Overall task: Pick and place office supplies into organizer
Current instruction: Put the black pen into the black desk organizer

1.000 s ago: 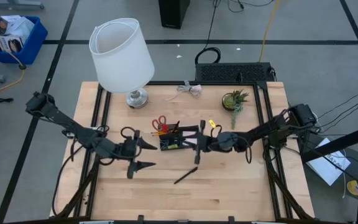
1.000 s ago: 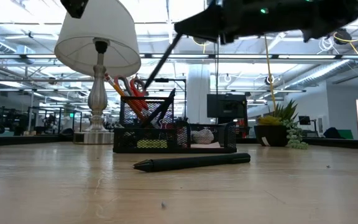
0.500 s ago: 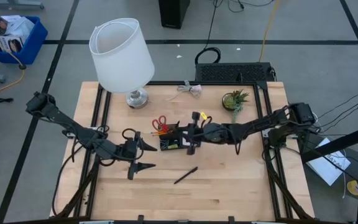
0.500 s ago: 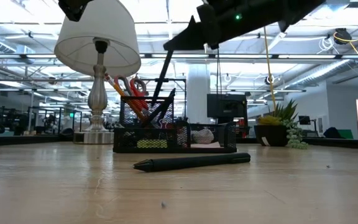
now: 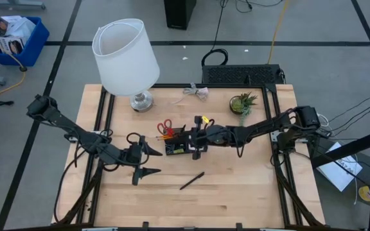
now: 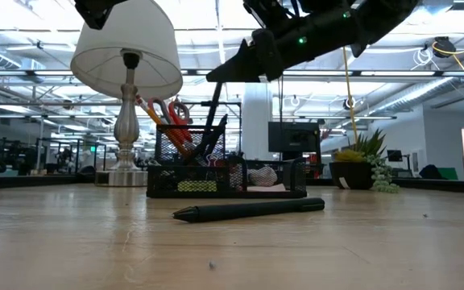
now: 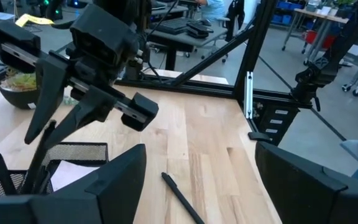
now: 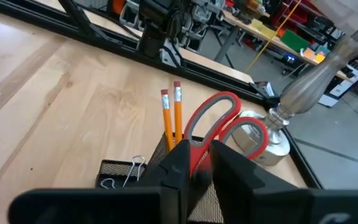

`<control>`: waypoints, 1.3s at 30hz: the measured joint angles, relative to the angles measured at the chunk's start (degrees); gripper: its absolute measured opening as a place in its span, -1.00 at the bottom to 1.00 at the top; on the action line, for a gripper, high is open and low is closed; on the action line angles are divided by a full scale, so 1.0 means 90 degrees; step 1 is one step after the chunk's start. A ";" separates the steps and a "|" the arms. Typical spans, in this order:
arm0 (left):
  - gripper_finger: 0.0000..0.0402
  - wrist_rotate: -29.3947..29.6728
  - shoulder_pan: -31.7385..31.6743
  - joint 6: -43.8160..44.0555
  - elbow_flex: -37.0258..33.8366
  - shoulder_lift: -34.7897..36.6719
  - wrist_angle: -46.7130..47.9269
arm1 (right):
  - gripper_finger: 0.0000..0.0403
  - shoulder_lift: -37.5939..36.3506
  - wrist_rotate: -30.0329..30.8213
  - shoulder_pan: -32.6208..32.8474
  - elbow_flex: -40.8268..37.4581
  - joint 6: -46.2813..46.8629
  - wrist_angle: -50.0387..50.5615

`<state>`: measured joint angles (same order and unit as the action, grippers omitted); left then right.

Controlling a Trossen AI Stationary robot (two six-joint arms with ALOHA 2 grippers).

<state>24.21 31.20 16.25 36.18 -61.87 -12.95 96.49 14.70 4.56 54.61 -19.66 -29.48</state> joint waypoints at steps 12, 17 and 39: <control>0.53 0.0146 0.0000 0.0087 0.0000 0.0000 0.0134 | 0.03 -0.0048 0.0027 0.0141 -0.0002 -0.0261 -0.0225; 0.55 0.0148 0.0000 0.0086 0.0000 0.0000 0.0154 | 0.12 -0.0051 0.0031 0.0438 -0.0002 -0.0697 -0.0565; 0.56 0.0365 0.0002 0.0216 0.0000 0.0000 0.0327 | -0.50 0.0128 0.1372 0.0294 -0.1098 -0.1530 -0.2211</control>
<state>27.49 31.22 18.20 36.18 -61.87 -10.01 97.64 27.05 7.20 44.73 -33.43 -49.38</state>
